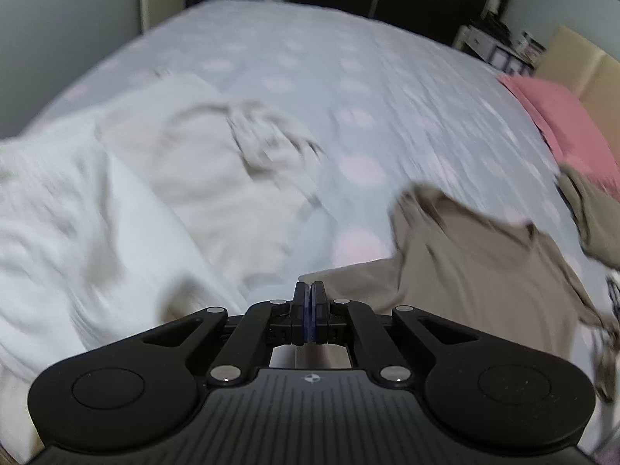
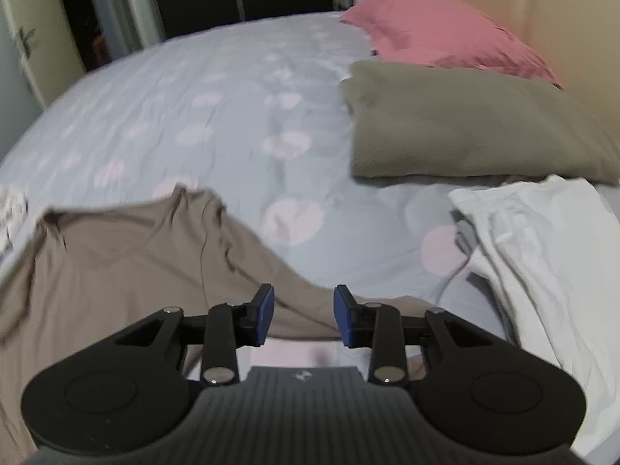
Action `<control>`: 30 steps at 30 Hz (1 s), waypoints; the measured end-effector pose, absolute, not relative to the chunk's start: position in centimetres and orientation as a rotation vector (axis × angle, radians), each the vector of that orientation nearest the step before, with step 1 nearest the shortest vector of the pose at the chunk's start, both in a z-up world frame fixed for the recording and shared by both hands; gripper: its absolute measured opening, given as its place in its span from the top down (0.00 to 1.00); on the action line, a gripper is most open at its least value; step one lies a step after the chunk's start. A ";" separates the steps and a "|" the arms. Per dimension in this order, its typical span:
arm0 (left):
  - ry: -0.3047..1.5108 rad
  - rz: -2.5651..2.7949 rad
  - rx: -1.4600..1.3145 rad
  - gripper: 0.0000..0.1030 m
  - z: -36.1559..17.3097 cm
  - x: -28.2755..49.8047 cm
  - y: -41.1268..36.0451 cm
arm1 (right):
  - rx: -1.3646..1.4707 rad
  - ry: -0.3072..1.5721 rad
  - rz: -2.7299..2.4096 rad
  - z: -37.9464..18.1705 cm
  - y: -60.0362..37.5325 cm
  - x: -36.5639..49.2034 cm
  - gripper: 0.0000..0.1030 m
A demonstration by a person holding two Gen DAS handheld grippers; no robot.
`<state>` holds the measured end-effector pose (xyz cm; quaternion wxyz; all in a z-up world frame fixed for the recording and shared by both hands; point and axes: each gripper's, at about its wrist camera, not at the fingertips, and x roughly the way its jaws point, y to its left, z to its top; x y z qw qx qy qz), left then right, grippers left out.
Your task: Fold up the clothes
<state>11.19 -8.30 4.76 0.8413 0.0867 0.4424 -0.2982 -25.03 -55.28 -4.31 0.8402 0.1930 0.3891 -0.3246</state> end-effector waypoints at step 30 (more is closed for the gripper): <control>0.968 -0.707 0.467 0.76 -4.4 18.2 -22.6 | 0.522 0.850 -0.533 -9.8 -62.9 -13.9 0.66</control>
